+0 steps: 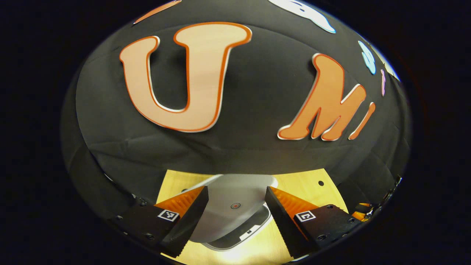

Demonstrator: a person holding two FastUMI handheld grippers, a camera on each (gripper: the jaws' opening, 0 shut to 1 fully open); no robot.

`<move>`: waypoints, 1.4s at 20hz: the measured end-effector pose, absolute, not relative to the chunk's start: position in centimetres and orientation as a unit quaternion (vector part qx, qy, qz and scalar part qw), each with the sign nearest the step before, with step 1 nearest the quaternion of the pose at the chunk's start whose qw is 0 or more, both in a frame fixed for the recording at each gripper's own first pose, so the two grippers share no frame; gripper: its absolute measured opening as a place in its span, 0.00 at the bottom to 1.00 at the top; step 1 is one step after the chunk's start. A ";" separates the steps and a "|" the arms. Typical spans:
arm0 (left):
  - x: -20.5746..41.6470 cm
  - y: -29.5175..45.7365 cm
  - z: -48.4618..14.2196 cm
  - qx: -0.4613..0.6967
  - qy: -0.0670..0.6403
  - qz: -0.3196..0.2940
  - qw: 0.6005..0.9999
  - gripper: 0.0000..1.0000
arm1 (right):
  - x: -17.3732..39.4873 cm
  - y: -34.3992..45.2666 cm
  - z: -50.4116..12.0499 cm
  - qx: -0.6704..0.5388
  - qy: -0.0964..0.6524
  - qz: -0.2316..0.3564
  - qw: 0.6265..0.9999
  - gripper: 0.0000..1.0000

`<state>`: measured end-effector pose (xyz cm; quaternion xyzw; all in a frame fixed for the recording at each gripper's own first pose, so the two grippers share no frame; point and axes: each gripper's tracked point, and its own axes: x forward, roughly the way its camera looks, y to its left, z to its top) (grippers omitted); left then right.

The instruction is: Press the lid of the desktop garbage bin to open it, pick up the crumpled paper on the desktop and throw it into the bin, then pick up the pop can on the desktop and drop it into the bin, and finally close the garbage bin lid.

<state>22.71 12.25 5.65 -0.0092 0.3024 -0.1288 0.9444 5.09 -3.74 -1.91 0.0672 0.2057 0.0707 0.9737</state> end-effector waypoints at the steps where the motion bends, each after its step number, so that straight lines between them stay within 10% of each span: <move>1: 22.1 11.8 4.0 -0.010 0.315 -0.134 0.939 0.99 | 5.1 -3.5 -2.1 0.067 0.208 0.074 0.973 0.95; 9: 19.1 12.1 -5.3 0.021 0.372 -0.117 0.920 0.99 | 4.8 -4.2 -3.5 0.074 0.225 0.075 0.969 0.95; 28: 20.1 12.1 -4.9 0.115 0.326 -0.116 0.931 0.96 | 6.6 -3.8 -3.4 0.083 0.227 0.081 0.967 0.95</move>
